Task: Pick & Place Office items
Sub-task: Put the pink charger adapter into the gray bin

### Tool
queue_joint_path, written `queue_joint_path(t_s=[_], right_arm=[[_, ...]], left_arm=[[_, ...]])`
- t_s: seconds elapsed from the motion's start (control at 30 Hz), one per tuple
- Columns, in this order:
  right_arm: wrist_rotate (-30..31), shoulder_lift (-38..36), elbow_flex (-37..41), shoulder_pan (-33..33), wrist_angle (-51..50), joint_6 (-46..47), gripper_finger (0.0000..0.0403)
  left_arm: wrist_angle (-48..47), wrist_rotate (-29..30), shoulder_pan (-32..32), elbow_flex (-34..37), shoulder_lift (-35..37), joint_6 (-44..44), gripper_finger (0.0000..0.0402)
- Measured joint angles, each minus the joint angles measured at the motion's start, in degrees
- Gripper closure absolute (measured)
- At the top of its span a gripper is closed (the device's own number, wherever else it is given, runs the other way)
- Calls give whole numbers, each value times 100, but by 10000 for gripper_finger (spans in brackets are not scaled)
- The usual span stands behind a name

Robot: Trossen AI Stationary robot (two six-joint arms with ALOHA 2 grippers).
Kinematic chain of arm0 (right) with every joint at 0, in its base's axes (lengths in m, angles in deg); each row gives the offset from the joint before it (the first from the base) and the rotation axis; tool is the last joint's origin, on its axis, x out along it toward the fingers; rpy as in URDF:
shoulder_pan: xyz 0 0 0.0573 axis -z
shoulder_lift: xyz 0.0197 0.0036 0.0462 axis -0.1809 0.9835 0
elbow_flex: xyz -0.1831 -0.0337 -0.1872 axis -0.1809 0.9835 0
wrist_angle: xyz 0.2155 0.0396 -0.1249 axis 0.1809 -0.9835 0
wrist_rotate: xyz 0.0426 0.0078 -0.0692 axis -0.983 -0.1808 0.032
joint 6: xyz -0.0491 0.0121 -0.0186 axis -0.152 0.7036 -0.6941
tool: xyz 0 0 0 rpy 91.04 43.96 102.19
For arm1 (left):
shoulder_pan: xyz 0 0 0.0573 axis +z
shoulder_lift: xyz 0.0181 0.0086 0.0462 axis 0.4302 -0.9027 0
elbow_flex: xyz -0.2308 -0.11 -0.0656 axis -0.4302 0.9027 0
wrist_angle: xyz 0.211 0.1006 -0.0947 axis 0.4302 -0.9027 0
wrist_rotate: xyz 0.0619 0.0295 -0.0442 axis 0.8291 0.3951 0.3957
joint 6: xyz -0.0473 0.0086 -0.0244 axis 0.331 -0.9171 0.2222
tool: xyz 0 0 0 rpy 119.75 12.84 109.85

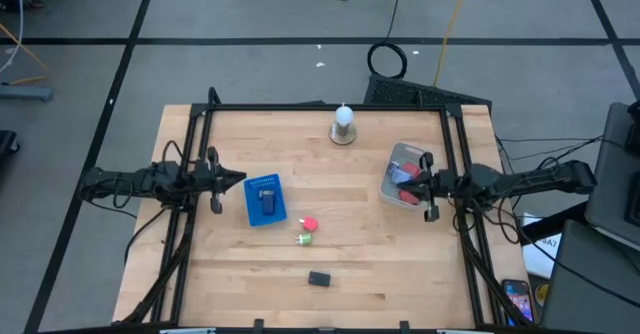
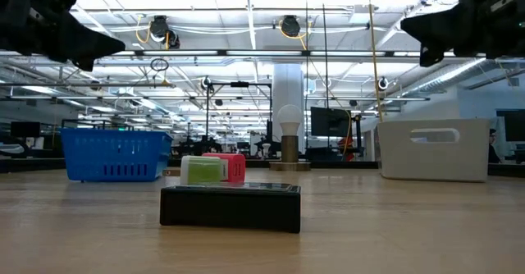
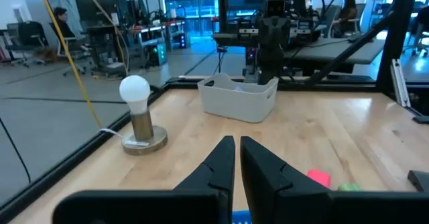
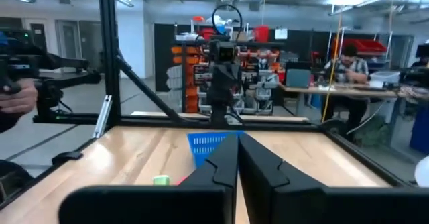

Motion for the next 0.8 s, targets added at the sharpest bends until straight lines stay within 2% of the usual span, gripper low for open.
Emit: queue_joint_path(t_s=[0.1,0.27,0.53,0.8], right_arm=[[24,7,142,6,235,-71,402],[468,6,354,7,240,2,402],[94,0,436,4,444,602,402],[-22,0,440,-5,452,404,403]], left_arm=[[-1,-2,0,0,-2,39,376],[-54,-9,0,2,-146,226,376],[204,-5,0,2,-538,478,376],[176,-202,0,2,-557,577,376]])
